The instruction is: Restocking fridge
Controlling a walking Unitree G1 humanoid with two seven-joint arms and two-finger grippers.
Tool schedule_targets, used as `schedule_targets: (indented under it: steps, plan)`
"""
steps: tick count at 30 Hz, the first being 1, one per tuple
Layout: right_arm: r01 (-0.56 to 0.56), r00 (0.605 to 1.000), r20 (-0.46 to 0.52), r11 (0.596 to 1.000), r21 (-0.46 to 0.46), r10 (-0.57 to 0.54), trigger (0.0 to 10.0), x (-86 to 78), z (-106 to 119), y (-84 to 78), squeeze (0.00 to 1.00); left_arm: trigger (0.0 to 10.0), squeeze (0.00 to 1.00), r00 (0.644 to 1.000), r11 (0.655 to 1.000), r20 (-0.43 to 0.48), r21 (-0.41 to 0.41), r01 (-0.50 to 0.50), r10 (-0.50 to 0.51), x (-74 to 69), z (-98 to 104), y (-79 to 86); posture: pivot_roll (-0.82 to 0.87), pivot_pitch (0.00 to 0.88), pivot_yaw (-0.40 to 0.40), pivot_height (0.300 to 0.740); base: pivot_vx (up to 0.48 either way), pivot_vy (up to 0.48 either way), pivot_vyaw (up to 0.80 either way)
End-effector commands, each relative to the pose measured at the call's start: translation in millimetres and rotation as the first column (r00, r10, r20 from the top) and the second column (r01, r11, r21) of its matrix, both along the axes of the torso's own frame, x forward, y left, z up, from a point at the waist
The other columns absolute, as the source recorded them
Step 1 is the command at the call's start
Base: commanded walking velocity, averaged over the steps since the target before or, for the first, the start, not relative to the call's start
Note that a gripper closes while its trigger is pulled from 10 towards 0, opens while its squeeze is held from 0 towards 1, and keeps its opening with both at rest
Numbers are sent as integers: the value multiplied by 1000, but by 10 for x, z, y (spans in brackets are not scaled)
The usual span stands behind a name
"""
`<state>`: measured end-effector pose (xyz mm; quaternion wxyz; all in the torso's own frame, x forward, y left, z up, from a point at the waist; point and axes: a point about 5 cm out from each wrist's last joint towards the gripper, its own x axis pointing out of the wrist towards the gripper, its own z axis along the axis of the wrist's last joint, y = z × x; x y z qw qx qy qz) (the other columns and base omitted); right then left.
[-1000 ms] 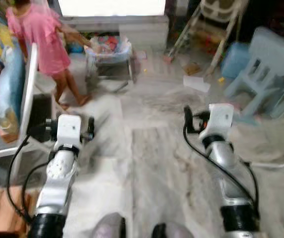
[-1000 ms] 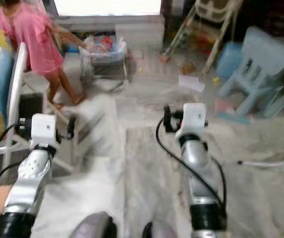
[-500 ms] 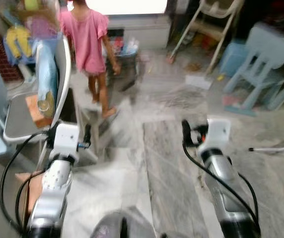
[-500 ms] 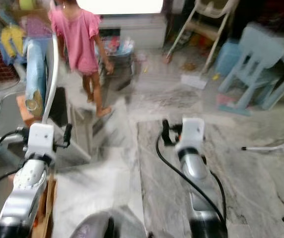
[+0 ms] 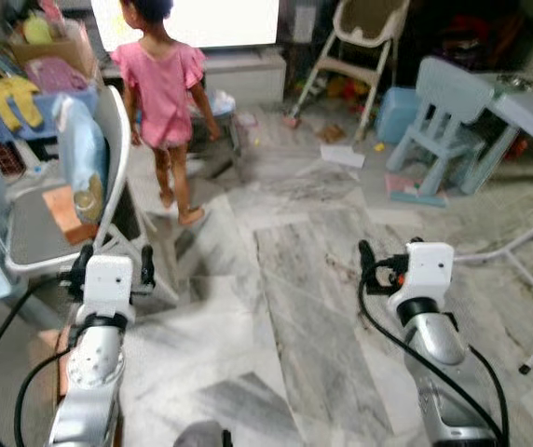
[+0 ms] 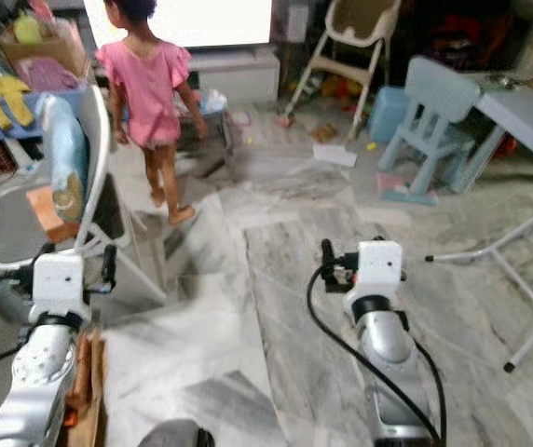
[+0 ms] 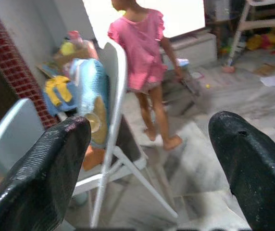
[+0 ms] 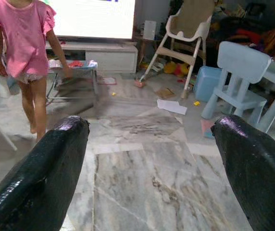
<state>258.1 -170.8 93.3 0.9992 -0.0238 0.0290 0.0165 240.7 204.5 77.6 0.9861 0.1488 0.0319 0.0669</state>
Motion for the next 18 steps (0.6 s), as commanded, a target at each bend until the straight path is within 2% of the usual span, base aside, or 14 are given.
schedule_targets:
  steps: [1, 2, 5, 6, 8, 10, 18]
  plan:
    - [-15, 1000, 14, 1000, -12, 16, 10000, 58, 43, 17, 0, 10000, 0, 999, 999, -9, -23, 48, -48, 16, 17, -66, 116, 0, -43, 740, 0, 0, 0]
    - [-15, 1000, 14, 1000, -12, 16, 10000, 58, 43, 17, 0, 10000, 0, 999, 999, -9, -23, 48, -48, 16, 17, -66, 116, 0, -43, 740, 0, 0, 0]
    - [-51, 998, 35, 999, -10, 51, 10000, 84, 81, 110, 0, 10000, 0, 979, 969, -60, -167, 182, -194, 6, -31, -250, 111, 0, -38, 740, 0, 0, 0]
    - [-59, 997, 41, 998, -12, 59, 10000, 87, 89, 128, 0, 10000, 0, 973, 960, -66, -192, 205, -221, 5, -37, -290, 109, 0, -36, 740, 0, 0, 0]
    - [-64, 997, 46, 998, -2, 64, 10000, 83, 95, 144, 0, 10000, 0, 965, 955, -66, -176, 239, -254, 19, -31, -359, 103, 0, -31, 740, 0, 0, 0]
    - [-79, 995, 54, 996, -30, 80, 10000, 77, 105, 165, 0, 10000, 0, 965, 955, -68, -175, 239, -254, 36, -32, -373, 94, 0, -22, 740, 0, 0, 800]
    - [-83, 995, 53, 996, -17, 84, 10000, 90, 95, 169, 0, 10000, 0, 974, 970, -89, -148, 195, -210, 73, -14, -315, 104, 0, -19, 740, 0, -31, 800]
